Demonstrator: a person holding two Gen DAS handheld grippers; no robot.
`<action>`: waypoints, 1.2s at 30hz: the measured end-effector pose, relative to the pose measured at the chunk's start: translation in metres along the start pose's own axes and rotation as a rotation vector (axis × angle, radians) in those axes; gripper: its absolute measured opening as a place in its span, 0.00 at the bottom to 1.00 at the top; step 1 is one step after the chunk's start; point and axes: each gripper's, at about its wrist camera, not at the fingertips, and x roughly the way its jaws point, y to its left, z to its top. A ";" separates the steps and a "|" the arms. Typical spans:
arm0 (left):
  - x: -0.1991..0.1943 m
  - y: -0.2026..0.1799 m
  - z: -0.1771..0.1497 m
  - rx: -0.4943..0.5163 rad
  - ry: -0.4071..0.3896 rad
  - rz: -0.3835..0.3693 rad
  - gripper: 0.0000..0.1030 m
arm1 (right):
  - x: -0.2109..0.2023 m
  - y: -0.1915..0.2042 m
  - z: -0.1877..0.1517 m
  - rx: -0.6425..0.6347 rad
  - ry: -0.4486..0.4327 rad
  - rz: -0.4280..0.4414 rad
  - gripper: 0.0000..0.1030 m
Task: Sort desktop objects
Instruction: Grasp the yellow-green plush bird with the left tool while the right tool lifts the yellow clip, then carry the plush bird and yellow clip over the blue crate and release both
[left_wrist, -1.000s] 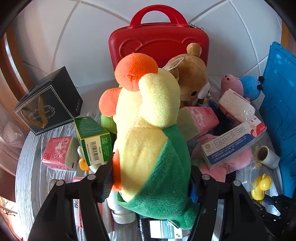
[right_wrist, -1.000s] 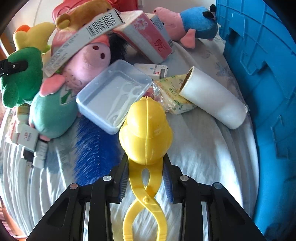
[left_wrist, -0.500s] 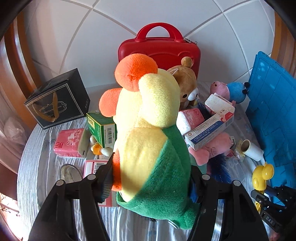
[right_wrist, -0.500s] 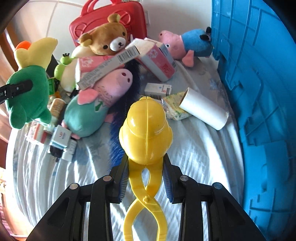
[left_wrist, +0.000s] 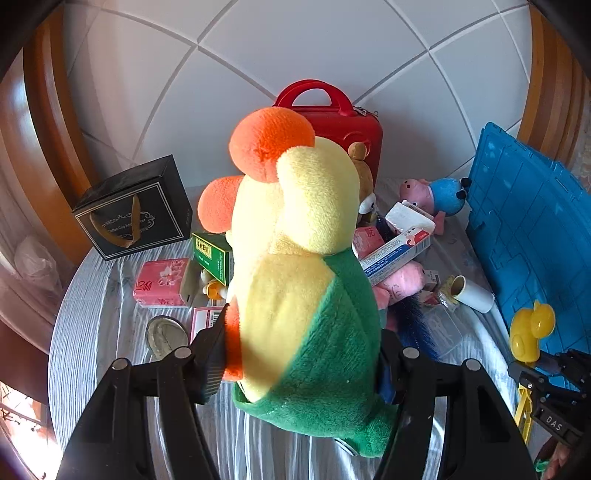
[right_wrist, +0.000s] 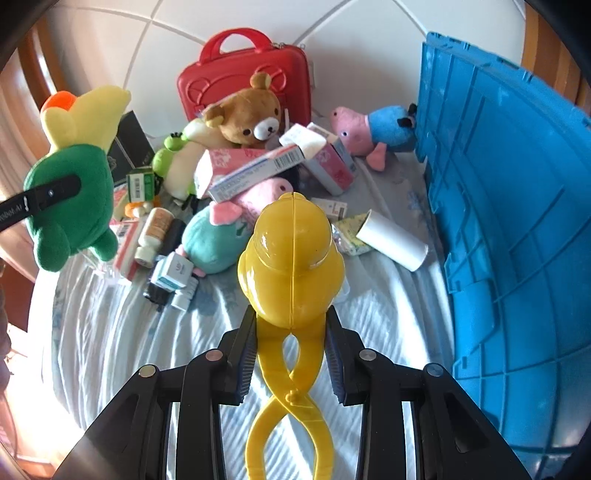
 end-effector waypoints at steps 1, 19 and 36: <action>-0.005 0.000 0.000 0.002 -0.003 0.001 0.61 | -0.007 0.002 0.001 -0.006 -0.008 0.003 0.32; -0.091 -0.009 0.005 0.027 -0.062 -0.021 0.61 | -0.110 0.019 0.023 -0.030 -0.092 0.056 0.32; -0.141 -0.051 0.018 0.072 -0.122 -0.056 0.61 | -0.210 0.008 0.040 -0.039 -0.223 0.084 0.32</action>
